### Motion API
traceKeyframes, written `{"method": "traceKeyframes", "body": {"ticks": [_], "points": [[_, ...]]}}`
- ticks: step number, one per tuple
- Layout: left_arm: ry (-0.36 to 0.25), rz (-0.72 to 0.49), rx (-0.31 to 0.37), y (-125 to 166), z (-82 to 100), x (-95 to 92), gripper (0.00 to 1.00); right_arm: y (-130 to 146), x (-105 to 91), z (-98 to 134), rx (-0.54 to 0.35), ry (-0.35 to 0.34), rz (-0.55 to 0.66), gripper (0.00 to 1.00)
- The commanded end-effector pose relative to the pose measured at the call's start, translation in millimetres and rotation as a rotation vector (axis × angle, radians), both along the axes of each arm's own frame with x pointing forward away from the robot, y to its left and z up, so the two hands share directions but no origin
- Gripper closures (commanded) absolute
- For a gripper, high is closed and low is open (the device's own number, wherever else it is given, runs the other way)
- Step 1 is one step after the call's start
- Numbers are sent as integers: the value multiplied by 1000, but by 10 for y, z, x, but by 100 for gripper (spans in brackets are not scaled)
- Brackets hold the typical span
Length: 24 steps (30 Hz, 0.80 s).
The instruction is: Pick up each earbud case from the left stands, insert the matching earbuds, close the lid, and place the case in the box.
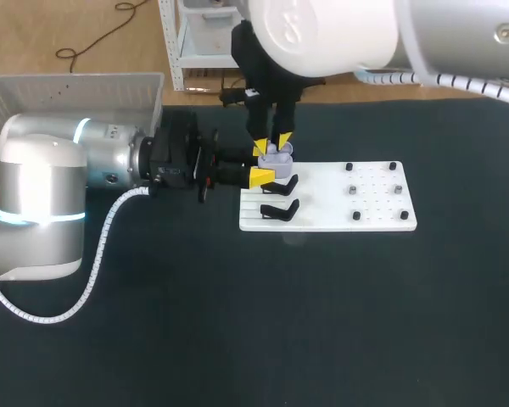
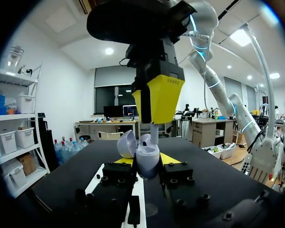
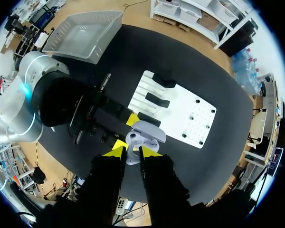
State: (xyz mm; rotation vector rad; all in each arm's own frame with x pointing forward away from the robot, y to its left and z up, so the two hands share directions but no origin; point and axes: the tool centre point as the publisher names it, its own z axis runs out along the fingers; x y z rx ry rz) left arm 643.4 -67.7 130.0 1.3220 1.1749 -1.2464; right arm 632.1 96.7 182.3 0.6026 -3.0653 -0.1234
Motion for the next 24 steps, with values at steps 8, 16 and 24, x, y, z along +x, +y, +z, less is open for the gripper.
{"method": "traceKeyframes", "body": {"ticks": [8,16,24], "points": [[-3,4,-2,-2,-8,-9,100,-11,28,-49,-6,-4,-7,100],[-3,4,-2,-2,-8,-9,100,-19,39,-53,-7,-10,-12,100],[-3,4,-2,-2,-8,-9,100,-13,50,-58,-8,-11,-13,100]]}}
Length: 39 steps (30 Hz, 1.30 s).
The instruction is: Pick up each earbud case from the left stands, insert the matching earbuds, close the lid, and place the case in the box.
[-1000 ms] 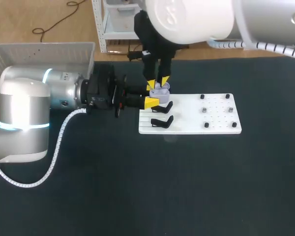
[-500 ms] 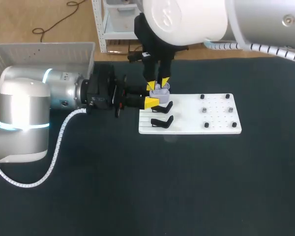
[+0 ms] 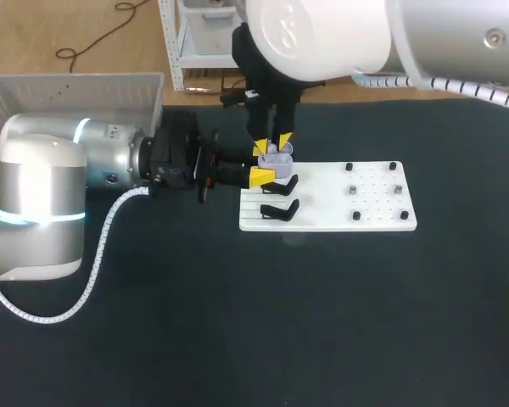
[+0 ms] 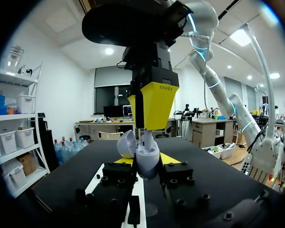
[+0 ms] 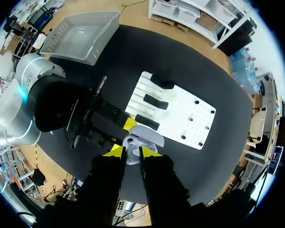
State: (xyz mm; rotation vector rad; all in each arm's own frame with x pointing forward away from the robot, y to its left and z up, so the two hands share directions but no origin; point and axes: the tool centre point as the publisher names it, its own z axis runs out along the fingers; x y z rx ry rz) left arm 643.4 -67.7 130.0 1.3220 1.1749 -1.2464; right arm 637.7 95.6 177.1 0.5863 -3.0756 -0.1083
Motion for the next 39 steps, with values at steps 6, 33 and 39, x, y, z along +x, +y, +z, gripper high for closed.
{"method": "traceKeyframes", "body": {"ticks": [6,33,39], "points": [[-3,4,-2,-2,-8,-9,100,15,6,-12,1,-5,2,100],[-3,4,-2,-2,-8,-9,100,53,70,-102,-11,14,6,100],[-3,4,-2,-2,-8,-9,100,61,65,-103,-18,24,10,0]]}}
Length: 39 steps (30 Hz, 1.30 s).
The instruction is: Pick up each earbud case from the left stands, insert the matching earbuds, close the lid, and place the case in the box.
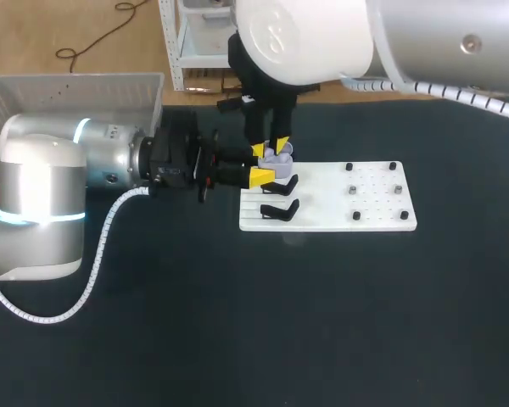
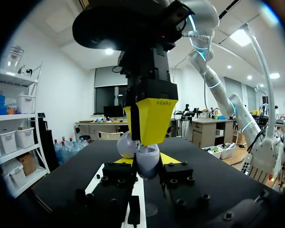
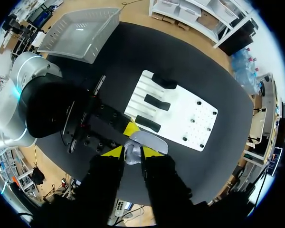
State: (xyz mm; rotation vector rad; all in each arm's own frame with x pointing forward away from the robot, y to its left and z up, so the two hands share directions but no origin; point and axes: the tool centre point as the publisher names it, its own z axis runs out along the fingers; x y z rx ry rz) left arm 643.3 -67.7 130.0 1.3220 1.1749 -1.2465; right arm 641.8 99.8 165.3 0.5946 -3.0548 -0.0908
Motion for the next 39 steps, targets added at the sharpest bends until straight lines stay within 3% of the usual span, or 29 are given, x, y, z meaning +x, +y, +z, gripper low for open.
{"method": "traceKeyframes", "body": {"ticks": [1,9,16,21,27,39], "points": [[-3,4,-2,-1,-8,-9,100,19,15,30,-4,6,1,0],[-3,4,-2,-1,-8,-9,100,-4,-118,298,16,-32,6,0],[-3,4,-2,-1,-8,-9,100,-184,156,419,16,-89,-182,0],[-3,4,-2,-1,-8,-9,100,-345,407,282,-29,-95,-359,0],[-3,4,-2,-1,-8,-9,100,-442,558,100,-87,-97,-421,0],[-3,4,-2,-1,-8,-9,100,-520,438,-78,-121,-36,-412,0]]}}
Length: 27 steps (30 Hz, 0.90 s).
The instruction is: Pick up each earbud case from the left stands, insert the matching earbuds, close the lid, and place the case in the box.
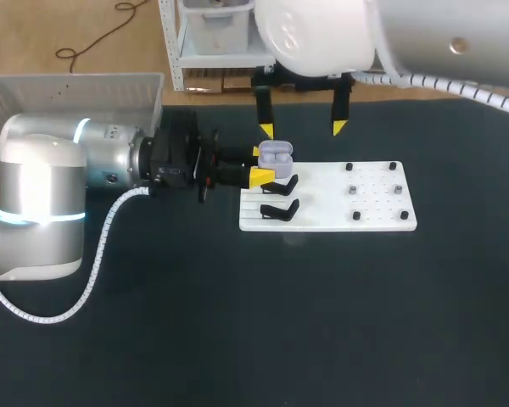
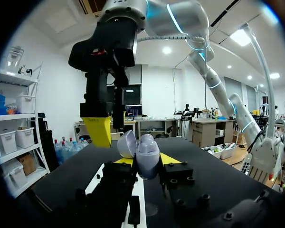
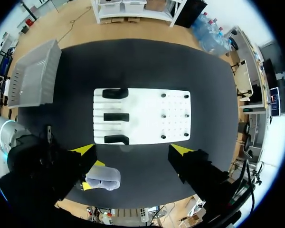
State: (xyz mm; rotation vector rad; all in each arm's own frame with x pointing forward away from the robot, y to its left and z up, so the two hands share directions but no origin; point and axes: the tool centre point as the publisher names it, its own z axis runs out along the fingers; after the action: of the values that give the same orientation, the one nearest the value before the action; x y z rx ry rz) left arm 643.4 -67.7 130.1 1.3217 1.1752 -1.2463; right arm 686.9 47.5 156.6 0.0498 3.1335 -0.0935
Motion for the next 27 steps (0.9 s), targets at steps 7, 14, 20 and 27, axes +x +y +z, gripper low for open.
{"method": "traceKeyframes", "body": {"ticks": [7,14,20,27], "points": [[-3,4,-2,-1,-8,-9,100,0,-168,-10,14,45,20,0],[-3,4,-2,-1,-8,-9,100,5,-205,38,21,43,24,0],[-3,4,-2,-1,-8,-9,100,38,-230,-18,31,72,42,0],[-3,4,-2,-1,-8,-9,100,-36,-217,164,20,-87,-15,0]]}}
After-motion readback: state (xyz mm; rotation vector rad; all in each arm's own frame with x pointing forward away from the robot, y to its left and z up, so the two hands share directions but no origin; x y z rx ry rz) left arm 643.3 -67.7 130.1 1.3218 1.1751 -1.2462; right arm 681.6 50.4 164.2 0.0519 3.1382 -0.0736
